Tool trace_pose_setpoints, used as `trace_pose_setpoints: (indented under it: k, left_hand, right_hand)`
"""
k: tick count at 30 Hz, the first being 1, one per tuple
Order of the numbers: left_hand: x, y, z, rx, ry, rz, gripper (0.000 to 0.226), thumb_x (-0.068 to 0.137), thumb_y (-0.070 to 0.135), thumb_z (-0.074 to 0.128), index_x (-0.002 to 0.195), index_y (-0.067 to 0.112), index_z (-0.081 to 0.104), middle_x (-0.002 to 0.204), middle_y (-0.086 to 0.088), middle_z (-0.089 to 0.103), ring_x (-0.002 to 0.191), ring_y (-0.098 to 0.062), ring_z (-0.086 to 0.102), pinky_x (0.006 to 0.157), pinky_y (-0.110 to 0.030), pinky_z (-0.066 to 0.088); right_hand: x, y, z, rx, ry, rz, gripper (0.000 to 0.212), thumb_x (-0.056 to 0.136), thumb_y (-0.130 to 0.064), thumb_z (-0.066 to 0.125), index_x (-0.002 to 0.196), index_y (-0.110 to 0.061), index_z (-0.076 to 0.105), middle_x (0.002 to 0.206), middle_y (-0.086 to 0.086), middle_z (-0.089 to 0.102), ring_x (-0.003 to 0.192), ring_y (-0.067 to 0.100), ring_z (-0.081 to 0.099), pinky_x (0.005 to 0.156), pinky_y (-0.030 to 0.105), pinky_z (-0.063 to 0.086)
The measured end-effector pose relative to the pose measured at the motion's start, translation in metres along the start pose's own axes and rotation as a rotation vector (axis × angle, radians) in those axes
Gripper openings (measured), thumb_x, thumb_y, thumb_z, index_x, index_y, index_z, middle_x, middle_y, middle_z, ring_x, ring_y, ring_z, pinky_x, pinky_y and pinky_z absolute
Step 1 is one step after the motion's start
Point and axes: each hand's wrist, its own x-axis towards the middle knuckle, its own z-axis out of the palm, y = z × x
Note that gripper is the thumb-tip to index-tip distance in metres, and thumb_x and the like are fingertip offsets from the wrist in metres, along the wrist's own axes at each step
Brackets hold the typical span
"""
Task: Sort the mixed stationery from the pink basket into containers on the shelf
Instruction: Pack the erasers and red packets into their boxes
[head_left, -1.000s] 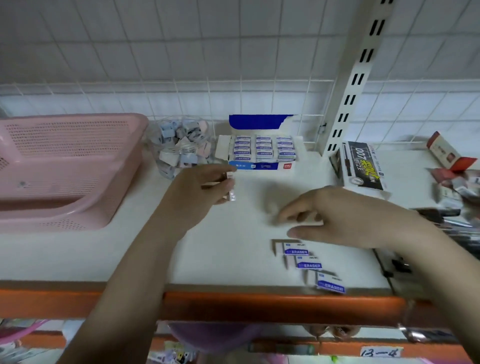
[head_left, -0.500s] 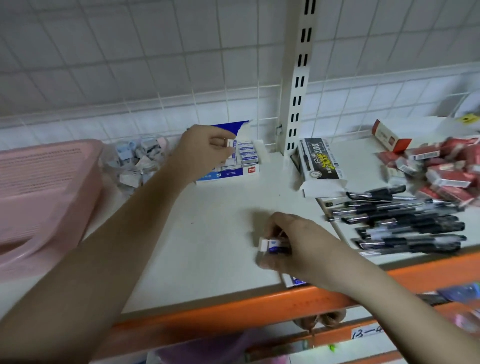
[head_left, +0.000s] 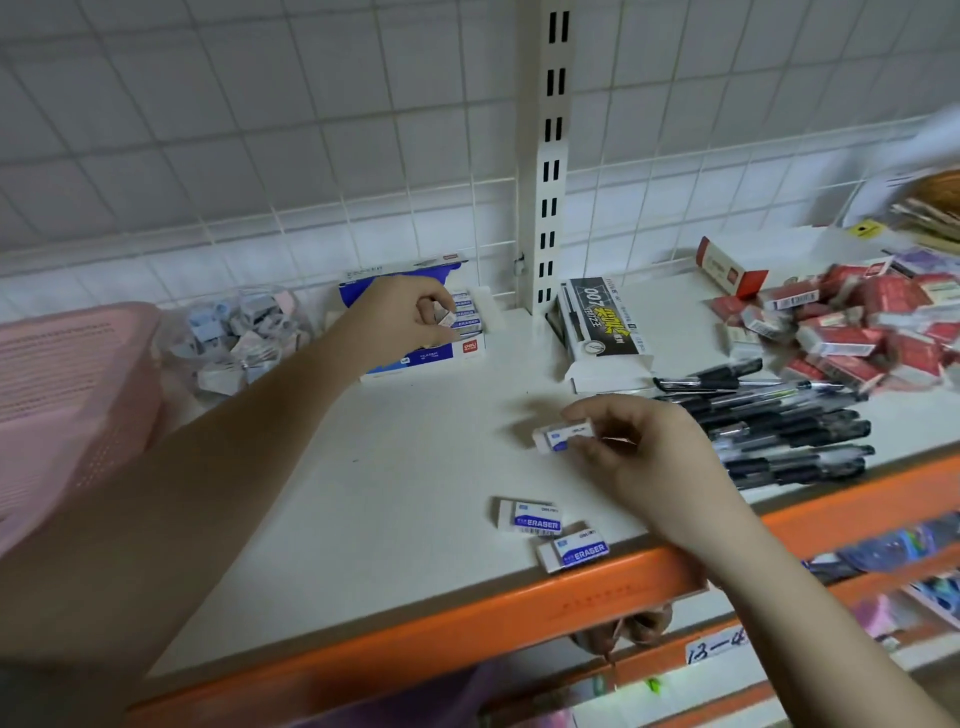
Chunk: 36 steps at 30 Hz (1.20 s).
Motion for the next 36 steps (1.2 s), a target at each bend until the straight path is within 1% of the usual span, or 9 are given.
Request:
trace_pose_setpoints:
  k: [5,10,14,17,20,23,28,33,36]
  left_hand:
    - [0.005,0.000,-0.003,0.199,-0.114,0.091,0.021,0.086,0.022,0.067,0.104,0.011,0.067,0.090,-0.001,0.062,0.076,-0.014,0.054,0.067,-0.024,0.041]
    - [0.000,-0.006,-0.007,0.307,-0.155,0.190,0.019,0.094,0.018,0.056,0.106,0.017,0.070,0.099,0.005,0.057,0.089,-0.008,0.048,0.076,-0.020,0.034]
    - [-0.004,-0.009,-0.011,0.347,-0.184,0.188,0.026,0.096,0.009,0.048,0.109,0.018,0.069,0.113,0.001,0.057,0.103,-0.014,0.052,0.088,-0.025,0.039]
    - [-0.007,-0.004,-0.010,0.393,-0.206,0.159,0.032,0.095,0.005,0.044,0.112,0.017,0.067,0.117,-0.002,0.055,0.106,-0.018,0.052,0.092,-0.030,0.041]
    - [-0.012,0.001,-0.007,0.427,-0.188,0.141,0.033,0.094,0.007,0.043,0.118,0.018,0.064,0.122,-0.003,0.054,0.110,-0.020,0.051,0.093,-0.031,0.040]
    - [-0.024,0.003,-0.002,0.457,-0.069,0.161,0.033,0.094,0.011,0.045,0.121,0.019,0.063,0.125,-0.002,0.055,0.114,-0.019,0.051,0.094,-0.031,0.040]
    - [-0.068,0.026,0.011,0.297,0.065,0.130,0.027,0.093,0.018,0.049,0.114,0.024,0.066,0.117,0.005,0.060,0.110,-0.016,0.054,0.093,-0.034,0.044]
    - [-0.116,0.060,0.024,0.116,-0.051,0.106,0.022,0.094,0.031,0.053,0.109,0.027,0.068,0.104,0.008,0.064,0.093,-0.009,0.059,0.086,-0.032,0.047]
    - [-0.138,0.071,0.035,-0.082,-0.255,0.092,0.032,0.088,0.039,0.062,0.117,0.028,0.066,0.109,0.012,0.062,0.097,-0.002,0.057,0.091,-0.028,0.045]
  right_hand:
    - [0.002,0.004,-0.007,0.079,0.046,0.071,0.024,0.082,-0.004,0.069,0.094,-0.025,0.068,0.072,-0.009,0.059,0.064,-0.003,0.056,0.065,0.003,0.041]
    - [0.000,0.005,-0.006,0.191,0.047,0.092,0.018,0.081,0.001,0.068,0.093,-0.013,0.071,0.075,-0.013,0.064,0.066,-0.014,0.058,0.065,0.000,0.041]
    - [-0.001,0.004,-0.007,0.187,0.056,0.030,0.030,0.081,0.001,0.068,0.078,-0.029,0.066,0.063,-0.015,0.060,0.062,-0.003,0.056,0.062,0.005,0.041]
    - [0.002,0.003,-0.008,0.222,0.043,0.036,0.021,0.080,-0.001,0.070,0.080,-0.022,0.067,0.066,-0.015,0.063,0.060,-0.005,0.055,0.059,0.005,0.040]
    - [0.008,0.000,-0.010,0.298,0.038,0.036,0.019,0.080,0.004,0.068,0.081,-0.015,0.068,0.071,-0.004,0.065,0.056,-0.002,0.053,0.051,0.007,0.037]
    - [0.022,-0.006,-0.013,0.308,0.041,0.041,0.013,0.079,-0.004,0.071,0.078,-0.017,0.067,0.069,0.000,0.064,0.054,0.001,0.051,0.050,0.015,0.041]
    - [0.065,-0.012,0.000,0.172,0.024,0.015,0.011,0.083,-0.012,0.068,0.080,-0.022,0.067,0.086,0.008,0.070,0.069,0.022,0.062,0.065,0.033,0.049]
    - [0.106,-0.025,0.010,0.003,-0.003,-0.101,0.014,0.085,-0.010,0.064,0.081,-0.023,0.064,0.081,0.002,0.064,0.054,0.012,0.062,0.047,0.014,0.042]
    - [0.128,-0.030,0.018,-0.139,-0.043,-0.175,0.012,0.084,-0.009,0.065,0.085,-0.019,0.071,0.090,0.003,0.069,0.071,0.012,0.061,0.056,0.007,0.039]
